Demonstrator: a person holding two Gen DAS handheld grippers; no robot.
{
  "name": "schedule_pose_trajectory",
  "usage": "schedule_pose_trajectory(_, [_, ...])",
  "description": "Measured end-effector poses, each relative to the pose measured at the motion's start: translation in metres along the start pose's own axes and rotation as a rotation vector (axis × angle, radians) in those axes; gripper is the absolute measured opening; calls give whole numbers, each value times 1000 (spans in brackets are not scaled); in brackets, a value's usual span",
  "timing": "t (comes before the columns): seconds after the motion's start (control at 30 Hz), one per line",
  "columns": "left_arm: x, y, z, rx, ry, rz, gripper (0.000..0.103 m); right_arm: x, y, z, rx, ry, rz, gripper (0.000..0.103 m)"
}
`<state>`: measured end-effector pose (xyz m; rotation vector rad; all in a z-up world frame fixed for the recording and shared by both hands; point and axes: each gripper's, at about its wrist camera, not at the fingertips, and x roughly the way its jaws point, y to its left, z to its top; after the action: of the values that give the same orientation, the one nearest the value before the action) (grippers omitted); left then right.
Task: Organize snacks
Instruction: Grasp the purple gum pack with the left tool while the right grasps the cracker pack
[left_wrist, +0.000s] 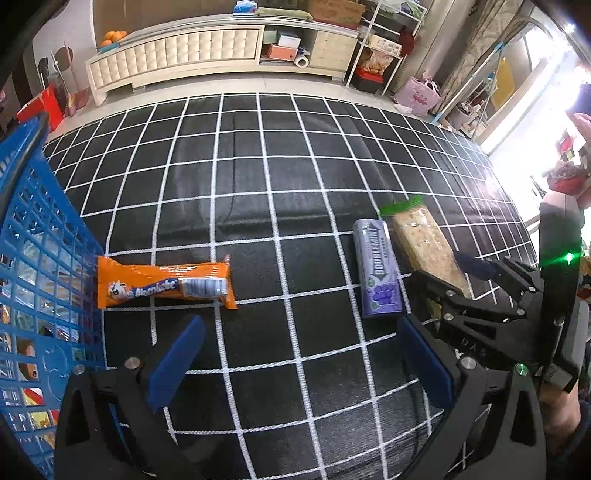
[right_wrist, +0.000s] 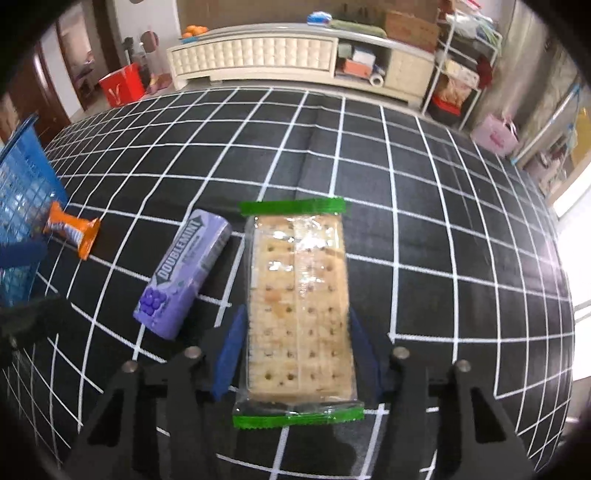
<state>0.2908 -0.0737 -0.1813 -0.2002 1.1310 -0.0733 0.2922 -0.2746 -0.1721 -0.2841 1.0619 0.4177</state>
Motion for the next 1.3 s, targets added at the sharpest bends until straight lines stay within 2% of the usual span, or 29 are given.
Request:
schedule_pose_trajectory(0.1, [1, -11, 2, 11, 14, -8, 103, -9, -8, -3, 38, 0, 5, 58])
schedule_pose_trajectory(0.37, [7, -45, 7, 97, 52, 34, 103, -42, -24, -4, 120, -64, 32, 58])
schedule_pose_trajectory(0.57, [23, -55, 18, 71, 78, 23, 102, -43, -25, -1, 141, -67, 50, 58])
schedule_pose_trajectory(0.67, [34, -63, 27, 83, 85, 9, 92, -42, -30, -1, 153, -69, 51, 58])
schedule_pose_trajectory(0.73, [44, -71, 31, 111, 112, 20, 69, -41, -35, 0, 167, -70, 51, 58])
schedule_pose_trajectory(0.8, [55, -77, 33, 140, 126, 56, 66, -37, -39, 4, 176, -65, 52, 58])
schedule_pose_trajectory(1.0, [77, -92, 37, 165, 149, 71, 64, -34, -44, 3, 207, -58, 50, 58])
schedule_pose_trajectory(1.1, [81, -99, 36, 176, 142, 76, 55, -34, -45, 2, 203, -55, 51, 58])
schedule_pose_trajectory(1.2, [89, -110, 36, 212, 143, 119, 41, -34, -46, 2, 205, -56, 54, 58])
schedule_pose_trajectory(1.23, [90, -114, 36, 220, 146, 117, 33, -35, -47, 2, 209, -58, 56, 58])
schedule_pose_trajectory(1.3, [89, -115, 36, 223, 154, 117, 31, -34, -47, 2, 215, -57, 58, 58])
